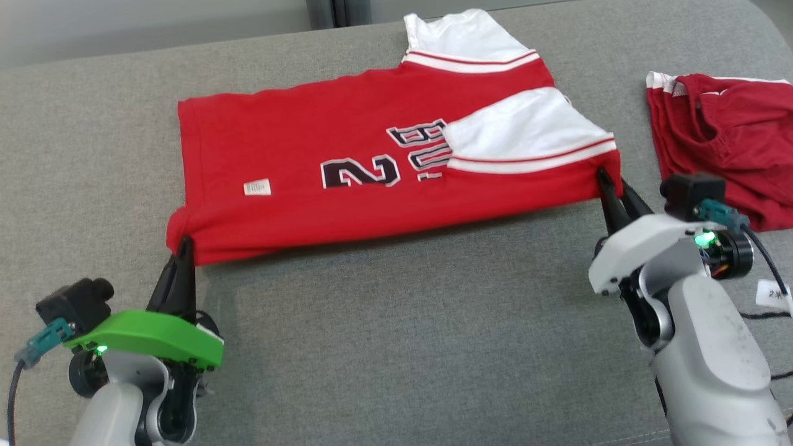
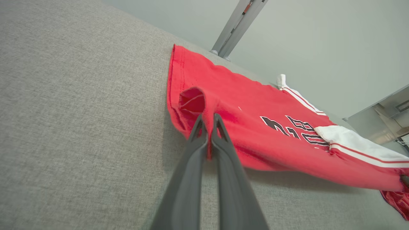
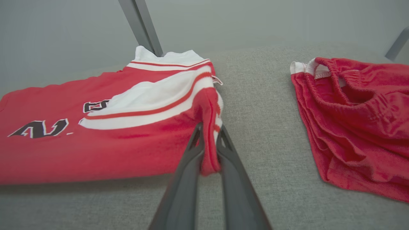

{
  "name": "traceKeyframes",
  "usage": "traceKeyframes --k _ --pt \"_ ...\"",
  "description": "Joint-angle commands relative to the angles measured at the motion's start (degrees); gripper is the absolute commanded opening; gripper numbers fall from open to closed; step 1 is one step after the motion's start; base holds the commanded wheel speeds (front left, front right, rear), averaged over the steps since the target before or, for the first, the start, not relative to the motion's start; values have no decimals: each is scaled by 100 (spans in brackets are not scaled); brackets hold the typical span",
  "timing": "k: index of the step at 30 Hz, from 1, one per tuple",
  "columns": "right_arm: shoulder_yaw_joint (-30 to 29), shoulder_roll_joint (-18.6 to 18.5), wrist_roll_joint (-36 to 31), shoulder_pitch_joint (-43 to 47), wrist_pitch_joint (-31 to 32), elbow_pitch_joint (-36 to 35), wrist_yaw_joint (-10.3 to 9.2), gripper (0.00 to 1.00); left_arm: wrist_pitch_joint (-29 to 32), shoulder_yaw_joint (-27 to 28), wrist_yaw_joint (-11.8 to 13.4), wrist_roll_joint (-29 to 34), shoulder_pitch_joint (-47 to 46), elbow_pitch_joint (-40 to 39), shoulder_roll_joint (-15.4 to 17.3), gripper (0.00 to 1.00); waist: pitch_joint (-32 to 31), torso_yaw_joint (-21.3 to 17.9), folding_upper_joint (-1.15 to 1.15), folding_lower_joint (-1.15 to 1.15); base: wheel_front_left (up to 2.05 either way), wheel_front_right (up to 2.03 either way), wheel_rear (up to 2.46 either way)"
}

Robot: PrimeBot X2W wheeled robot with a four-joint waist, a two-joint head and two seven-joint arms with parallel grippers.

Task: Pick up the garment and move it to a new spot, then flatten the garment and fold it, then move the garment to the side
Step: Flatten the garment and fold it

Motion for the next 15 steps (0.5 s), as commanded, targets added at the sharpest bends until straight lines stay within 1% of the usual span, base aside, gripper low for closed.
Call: traceKeyframes --k 1,7,10,12,15 --pt "-26 -33 67 333 61 -259 -9 0 65 -9 91 107 249 -145 123 0 -155 -33 0 0 0 0 0" --pt "-190 8 87 1809 466 -1665 -9 0 356 -56 477 179 1119 -905 357 0 -253 -79 0 0 0 0 0" --pt "-248 30 74 2452 648 -2228 -9 0 476 -91 653 182 1559 -1224 408 0 -255 -151 0 0 0 0 0" --pt "-191 39 256 2737 732 -2432 -9 0 540 -104 757 157 1801 -1355 415 0 -254 -199 0 0 0 0 0" --pt "-108 37 420 2938 753 -2541 -9 0 622 -136 896 168 2059 -1439 427 0 -246 -269 0 0 0 0 0"
